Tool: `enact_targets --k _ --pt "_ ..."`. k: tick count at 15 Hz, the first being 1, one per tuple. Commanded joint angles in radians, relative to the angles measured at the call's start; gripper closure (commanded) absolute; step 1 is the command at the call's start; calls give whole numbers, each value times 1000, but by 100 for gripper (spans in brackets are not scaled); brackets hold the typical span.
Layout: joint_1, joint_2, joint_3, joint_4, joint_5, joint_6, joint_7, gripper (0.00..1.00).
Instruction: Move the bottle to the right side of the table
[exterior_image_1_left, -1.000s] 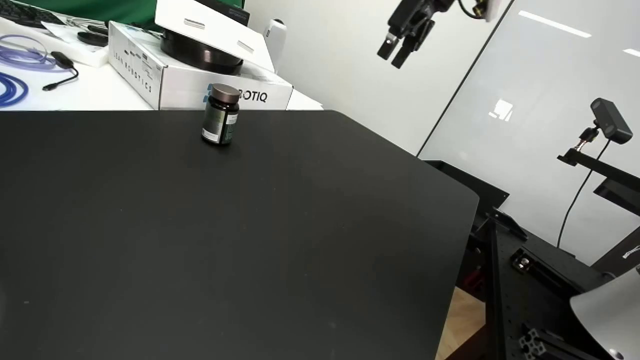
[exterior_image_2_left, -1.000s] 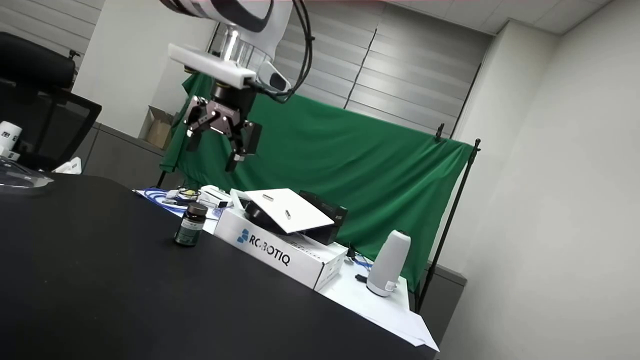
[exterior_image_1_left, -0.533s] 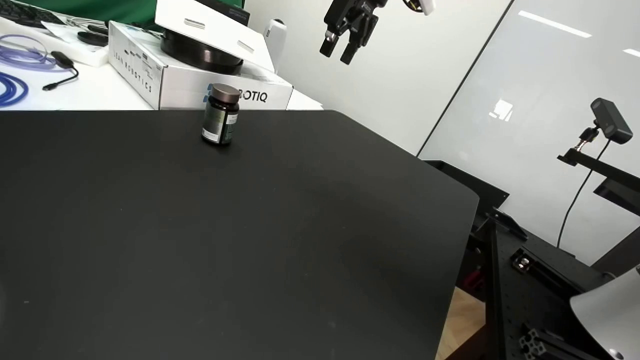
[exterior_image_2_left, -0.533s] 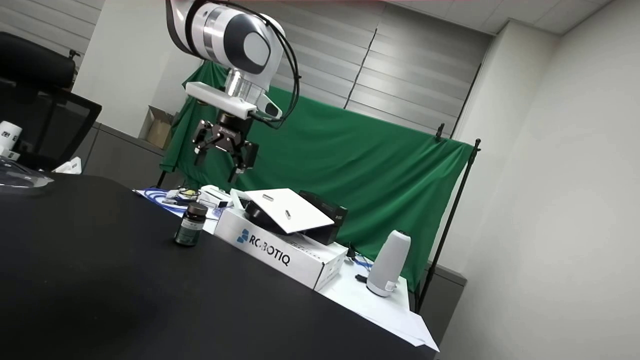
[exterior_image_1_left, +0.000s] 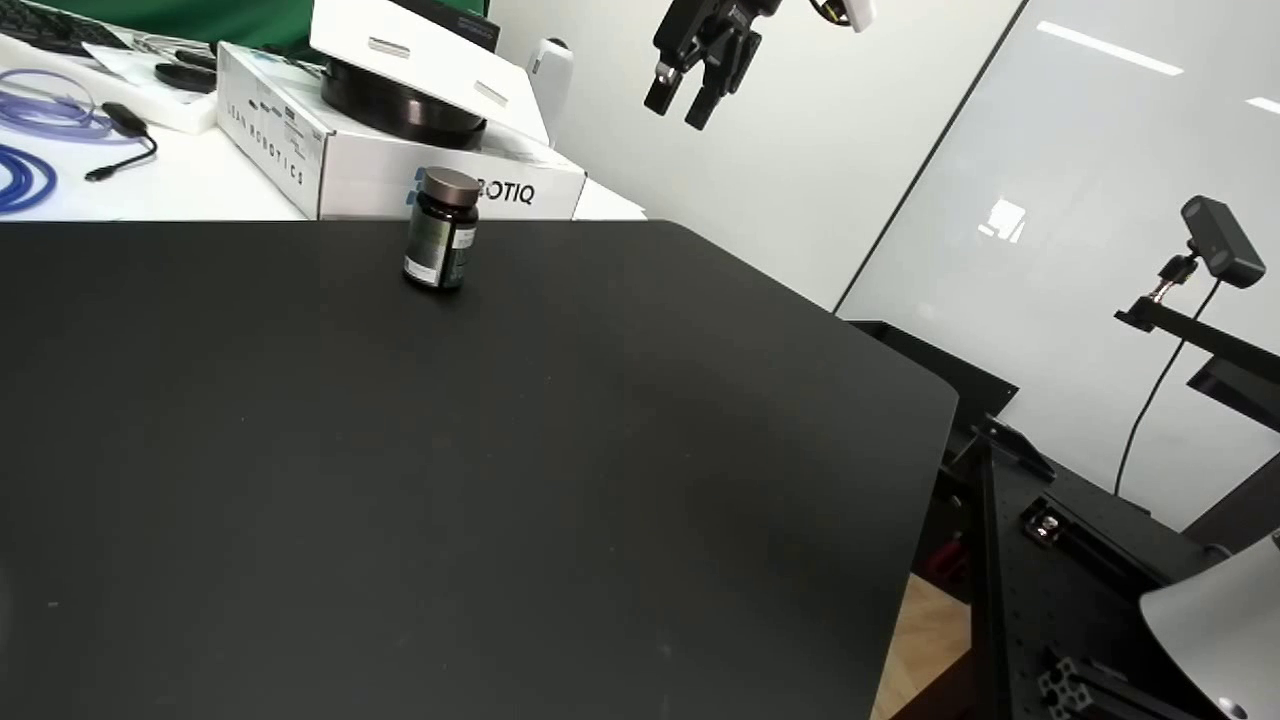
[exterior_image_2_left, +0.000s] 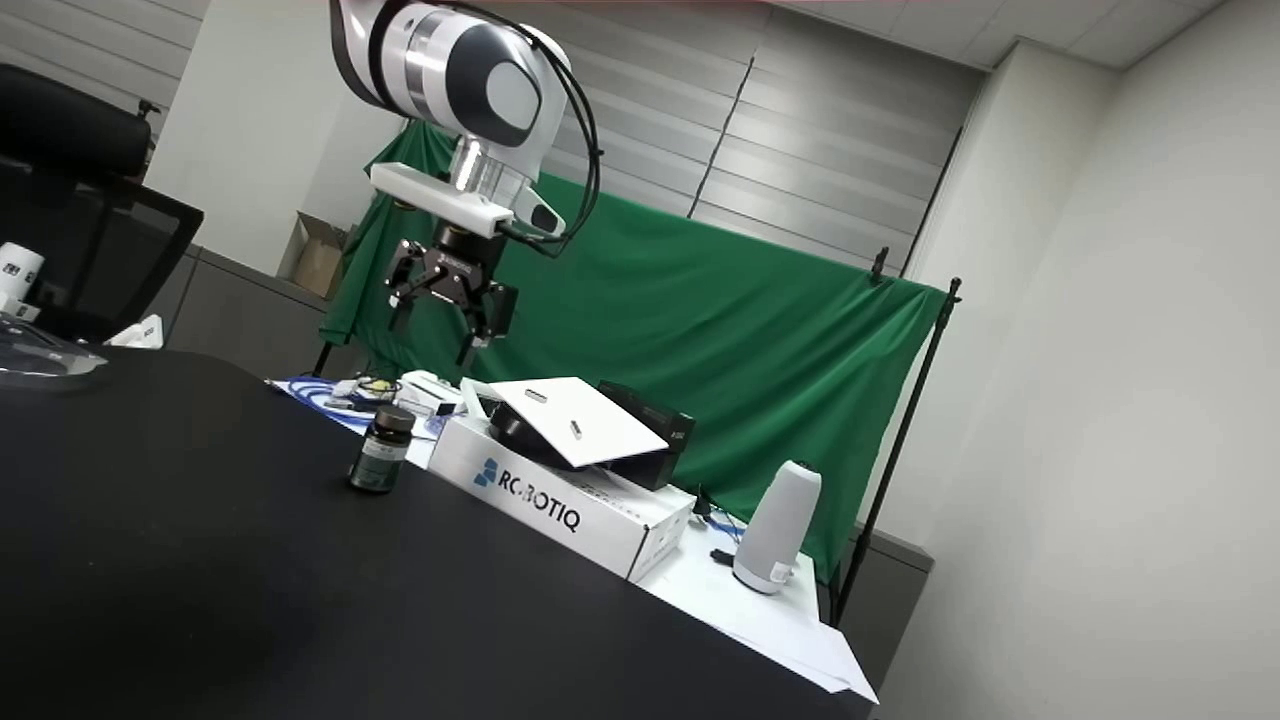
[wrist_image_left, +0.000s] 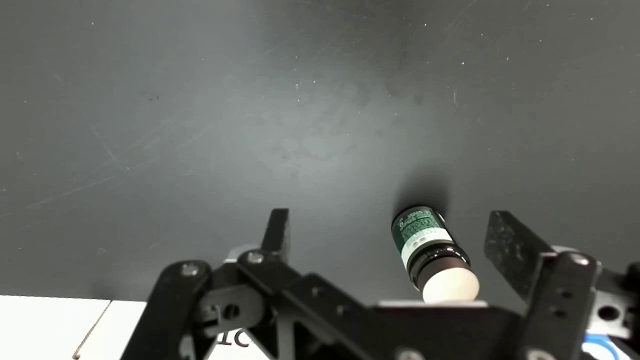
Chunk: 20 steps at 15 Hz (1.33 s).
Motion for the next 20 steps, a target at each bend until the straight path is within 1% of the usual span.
enact_targets --k 1,2,3,8,12,17,20 --pt "-15 0 16 1 -6 -2 5 0" --pt "-15 0 16 1 -6 -2 5 0" --pt "-8 22 11 35 -29 6 24 0" --pt "9 183 15 278 -77 -7 60 0" --pt "48 321 27 454 -131 -40 78 0" --pt "105 469 40 613 -176 -70 83 0" --pt "114 539 40 696 -171 -104 82 0"
